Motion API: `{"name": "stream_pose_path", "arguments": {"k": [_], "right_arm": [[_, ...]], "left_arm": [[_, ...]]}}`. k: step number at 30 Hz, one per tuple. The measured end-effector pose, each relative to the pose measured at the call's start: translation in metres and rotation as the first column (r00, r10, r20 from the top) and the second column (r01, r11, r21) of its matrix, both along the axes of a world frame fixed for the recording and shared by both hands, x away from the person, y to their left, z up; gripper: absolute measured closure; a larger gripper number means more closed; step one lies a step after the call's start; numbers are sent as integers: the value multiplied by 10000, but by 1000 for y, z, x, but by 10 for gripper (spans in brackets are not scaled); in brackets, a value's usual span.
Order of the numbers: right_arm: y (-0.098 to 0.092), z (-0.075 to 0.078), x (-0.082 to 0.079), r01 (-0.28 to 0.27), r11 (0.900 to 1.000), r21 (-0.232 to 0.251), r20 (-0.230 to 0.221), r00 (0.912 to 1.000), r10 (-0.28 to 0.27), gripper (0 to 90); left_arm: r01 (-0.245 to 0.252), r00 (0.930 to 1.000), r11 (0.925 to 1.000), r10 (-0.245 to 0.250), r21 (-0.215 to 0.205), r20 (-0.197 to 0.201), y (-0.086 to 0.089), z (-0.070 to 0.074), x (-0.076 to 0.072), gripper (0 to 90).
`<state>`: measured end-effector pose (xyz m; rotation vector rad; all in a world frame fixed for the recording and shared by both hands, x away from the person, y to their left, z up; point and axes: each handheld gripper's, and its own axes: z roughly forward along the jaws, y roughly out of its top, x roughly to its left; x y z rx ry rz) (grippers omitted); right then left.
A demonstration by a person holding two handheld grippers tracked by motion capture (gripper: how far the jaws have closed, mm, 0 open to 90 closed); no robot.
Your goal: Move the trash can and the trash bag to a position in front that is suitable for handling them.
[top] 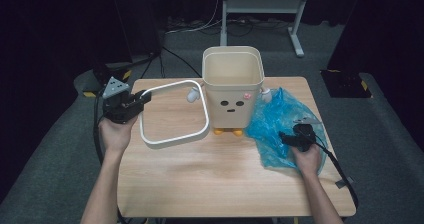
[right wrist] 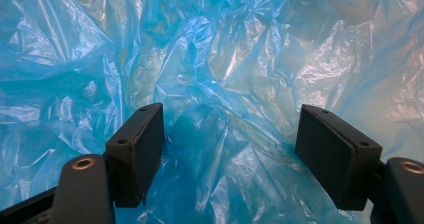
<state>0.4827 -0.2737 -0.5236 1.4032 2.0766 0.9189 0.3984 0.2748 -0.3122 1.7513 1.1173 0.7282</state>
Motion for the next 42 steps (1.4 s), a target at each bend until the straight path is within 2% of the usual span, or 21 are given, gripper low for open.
{"name": "stream_pose_path", "arguments": {"k": [8, 30, 42], "right_arm": [[0, 0, 0, 12, 10000, 1, -10, 10000, -12, 275], [0, 0, 0, 4, 10000, -1, 0, 10000, -4, 275], [0, 0, 0, 16, 10000, 2, -9, 10000, -16, 275]], "left_arm": [[53, 9999, 9998, -50, 188, -155, -3, -13, -3, 766], [142, 9989, 9999, -142, -3, -456, -10, -45, -10, 766], [51, 9986, 9997, -38, 250, -521, -12, -60, -12, 766]]}}
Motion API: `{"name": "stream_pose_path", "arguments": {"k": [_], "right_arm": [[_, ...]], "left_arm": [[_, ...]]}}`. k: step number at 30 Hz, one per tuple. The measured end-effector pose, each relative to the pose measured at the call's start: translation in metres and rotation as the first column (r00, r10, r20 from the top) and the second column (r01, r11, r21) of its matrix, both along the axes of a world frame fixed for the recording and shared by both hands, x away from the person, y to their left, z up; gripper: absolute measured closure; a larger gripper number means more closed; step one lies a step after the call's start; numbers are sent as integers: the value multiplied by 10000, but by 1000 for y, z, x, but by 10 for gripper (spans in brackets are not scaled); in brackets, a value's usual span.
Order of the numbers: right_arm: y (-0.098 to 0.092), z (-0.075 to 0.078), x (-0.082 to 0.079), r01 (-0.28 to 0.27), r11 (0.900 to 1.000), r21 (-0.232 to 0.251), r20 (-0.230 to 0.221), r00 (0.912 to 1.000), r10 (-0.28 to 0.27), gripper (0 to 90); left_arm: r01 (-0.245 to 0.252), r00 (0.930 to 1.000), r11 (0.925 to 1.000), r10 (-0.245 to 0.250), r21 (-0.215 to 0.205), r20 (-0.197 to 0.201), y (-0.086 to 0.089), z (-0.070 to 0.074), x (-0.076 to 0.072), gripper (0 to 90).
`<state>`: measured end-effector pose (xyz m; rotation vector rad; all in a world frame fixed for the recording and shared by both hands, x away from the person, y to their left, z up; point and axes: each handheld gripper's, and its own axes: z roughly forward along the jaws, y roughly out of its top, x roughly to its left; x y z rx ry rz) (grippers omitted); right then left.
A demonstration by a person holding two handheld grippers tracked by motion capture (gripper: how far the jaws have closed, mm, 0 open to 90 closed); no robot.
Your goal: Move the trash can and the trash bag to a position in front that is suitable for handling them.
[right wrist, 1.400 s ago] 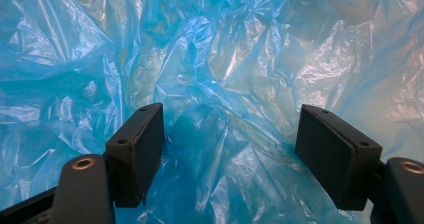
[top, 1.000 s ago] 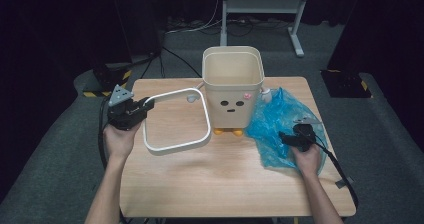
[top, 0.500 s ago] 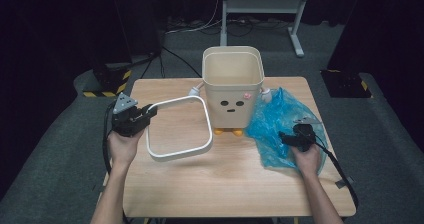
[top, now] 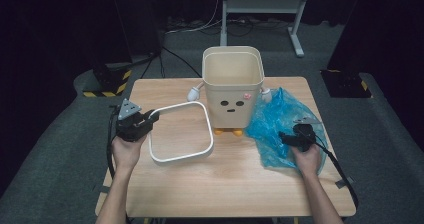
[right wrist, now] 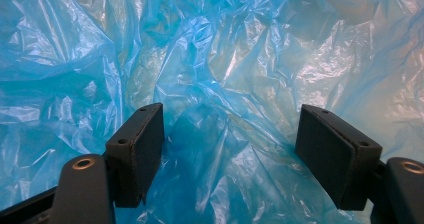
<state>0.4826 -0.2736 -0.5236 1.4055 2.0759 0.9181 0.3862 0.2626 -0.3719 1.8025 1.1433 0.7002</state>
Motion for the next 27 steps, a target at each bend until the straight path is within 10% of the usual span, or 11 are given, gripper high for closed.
{"name": "stream_pose_path", "arguments": {"k": [27], "right_arm": [[0, 0, 0, -11, 10000, -9, 12, 10000, 11, 275]], "left_arm": [[-436, 9982, 9990, 434, -46, -426, 1, -46, 4, 766]]}}
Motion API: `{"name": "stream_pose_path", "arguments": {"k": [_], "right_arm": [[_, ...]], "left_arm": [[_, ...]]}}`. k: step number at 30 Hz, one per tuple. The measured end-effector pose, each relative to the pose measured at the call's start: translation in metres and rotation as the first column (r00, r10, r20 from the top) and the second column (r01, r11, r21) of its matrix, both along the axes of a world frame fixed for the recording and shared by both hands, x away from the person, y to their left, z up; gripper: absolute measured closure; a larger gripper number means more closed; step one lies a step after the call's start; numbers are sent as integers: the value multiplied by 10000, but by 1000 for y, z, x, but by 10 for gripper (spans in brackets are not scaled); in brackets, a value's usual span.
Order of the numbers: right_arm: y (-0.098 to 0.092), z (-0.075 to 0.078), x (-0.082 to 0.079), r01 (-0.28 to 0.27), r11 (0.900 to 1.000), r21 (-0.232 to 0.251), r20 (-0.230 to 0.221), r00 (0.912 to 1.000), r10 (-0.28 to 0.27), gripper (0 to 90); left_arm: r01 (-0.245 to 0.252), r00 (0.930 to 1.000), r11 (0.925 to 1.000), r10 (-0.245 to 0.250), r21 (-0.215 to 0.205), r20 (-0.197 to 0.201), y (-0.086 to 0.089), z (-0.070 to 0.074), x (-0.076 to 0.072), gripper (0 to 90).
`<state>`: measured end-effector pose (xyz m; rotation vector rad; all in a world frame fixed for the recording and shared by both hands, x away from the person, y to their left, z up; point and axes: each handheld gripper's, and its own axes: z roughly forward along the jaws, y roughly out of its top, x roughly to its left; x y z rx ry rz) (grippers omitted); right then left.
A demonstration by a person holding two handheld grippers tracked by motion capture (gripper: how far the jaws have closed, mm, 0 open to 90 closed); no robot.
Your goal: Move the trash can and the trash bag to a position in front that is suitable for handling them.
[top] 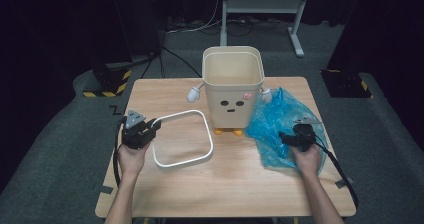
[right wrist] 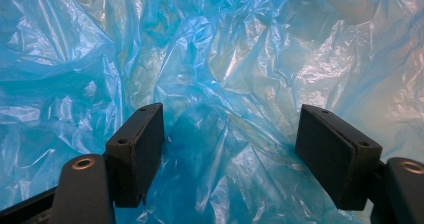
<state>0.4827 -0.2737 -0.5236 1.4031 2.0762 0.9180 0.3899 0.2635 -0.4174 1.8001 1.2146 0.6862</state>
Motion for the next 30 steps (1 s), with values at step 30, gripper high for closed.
{"name": "stream_pose_path", "arguments": {"k": [30], "right_arm": [[0, 0, 0, 8, 10000, -13, -2, 10000, -8, 275]], "left_arm": [[-976, 9931, 9951, 965, -132, -673, 6, -49, 30, 766]]}}
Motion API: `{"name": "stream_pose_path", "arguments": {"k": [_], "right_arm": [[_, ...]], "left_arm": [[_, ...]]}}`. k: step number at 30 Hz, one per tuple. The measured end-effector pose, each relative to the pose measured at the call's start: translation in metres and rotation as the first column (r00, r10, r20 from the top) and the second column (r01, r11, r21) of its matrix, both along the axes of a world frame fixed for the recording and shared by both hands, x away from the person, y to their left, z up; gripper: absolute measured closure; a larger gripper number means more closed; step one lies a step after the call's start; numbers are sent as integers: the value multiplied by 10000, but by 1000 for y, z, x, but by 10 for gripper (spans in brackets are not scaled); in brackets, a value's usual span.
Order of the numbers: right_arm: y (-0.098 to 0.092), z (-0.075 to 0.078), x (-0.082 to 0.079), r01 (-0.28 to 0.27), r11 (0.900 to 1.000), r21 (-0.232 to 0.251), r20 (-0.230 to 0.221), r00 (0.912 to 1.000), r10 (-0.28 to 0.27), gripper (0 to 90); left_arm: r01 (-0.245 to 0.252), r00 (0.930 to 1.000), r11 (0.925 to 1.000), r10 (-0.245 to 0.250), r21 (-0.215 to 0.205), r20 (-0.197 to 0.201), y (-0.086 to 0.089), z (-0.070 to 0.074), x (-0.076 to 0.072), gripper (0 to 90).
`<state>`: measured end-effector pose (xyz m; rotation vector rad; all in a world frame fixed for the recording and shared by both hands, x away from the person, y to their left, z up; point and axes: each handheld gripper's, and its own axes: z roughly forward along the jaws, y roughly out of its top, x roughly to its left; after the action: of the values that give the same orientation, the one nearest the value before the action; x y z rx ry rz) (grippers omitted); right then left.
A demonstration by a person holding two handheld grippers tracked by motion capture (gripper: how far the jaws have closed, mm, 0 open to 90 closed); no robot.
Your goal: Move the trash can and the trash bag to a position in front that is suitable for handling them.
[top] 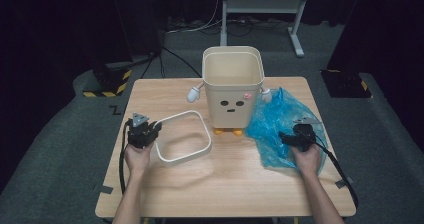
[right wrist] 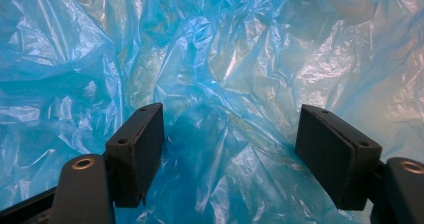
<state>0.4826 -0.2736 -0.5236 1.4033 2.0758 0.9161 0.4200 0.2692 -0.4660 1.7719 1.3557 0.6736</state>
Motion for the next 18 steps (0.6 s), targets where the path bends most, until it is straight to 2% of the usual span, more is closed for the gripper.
{"name": "stream_pose_path", "arguments": {"k": [18], "right_arm": [[0, 0, 0, 19, 10000, 1, -1, 10000, -19, 276]], "left_arm": [[-492, 9987, 9984, 487, -281, -175, 7, -17, 18, 765]]}}
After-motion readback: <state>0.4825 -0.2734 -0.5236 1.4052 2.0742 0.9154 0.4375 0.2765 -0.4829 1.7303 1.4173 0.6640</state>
